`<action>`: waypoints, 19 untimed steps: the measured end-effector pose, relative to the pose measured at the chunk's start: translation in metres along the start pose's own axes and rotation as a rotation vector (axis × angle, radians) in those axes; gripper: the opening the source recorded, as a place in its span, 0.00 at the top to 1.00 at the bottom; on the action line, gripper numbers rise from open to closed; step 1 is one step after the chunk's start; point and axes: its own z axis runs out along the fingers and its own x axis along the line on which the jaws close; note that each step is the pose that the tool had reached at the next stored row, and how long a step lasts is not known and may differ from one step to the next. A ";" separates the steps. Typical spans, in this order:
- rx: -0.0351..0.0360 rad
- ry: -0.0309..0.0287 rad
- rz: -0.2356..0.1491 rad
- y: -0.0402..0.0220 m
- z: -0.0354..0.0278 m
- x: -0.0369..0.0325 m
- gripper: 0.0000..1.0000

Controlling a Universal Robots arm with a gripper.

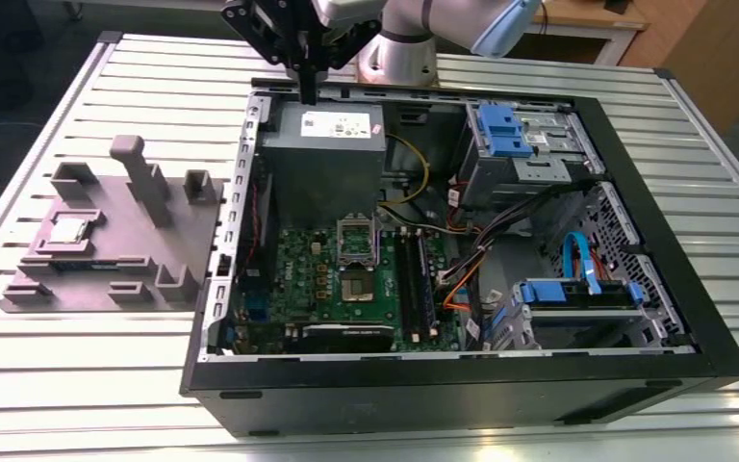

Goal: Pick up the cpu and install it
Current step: 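Reach for the cpu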

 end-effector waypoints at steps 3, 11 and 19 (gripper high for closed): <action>0.0000 0.0001 0.000 0.0000 0.0000 0.0005 0.90; 0.0000 0.0000 0.000 -0.0002 -0.0001 0.0028 0.90; 0.0000 0.0000 0.000 -0.0004 -0.0001 0.0048 0.90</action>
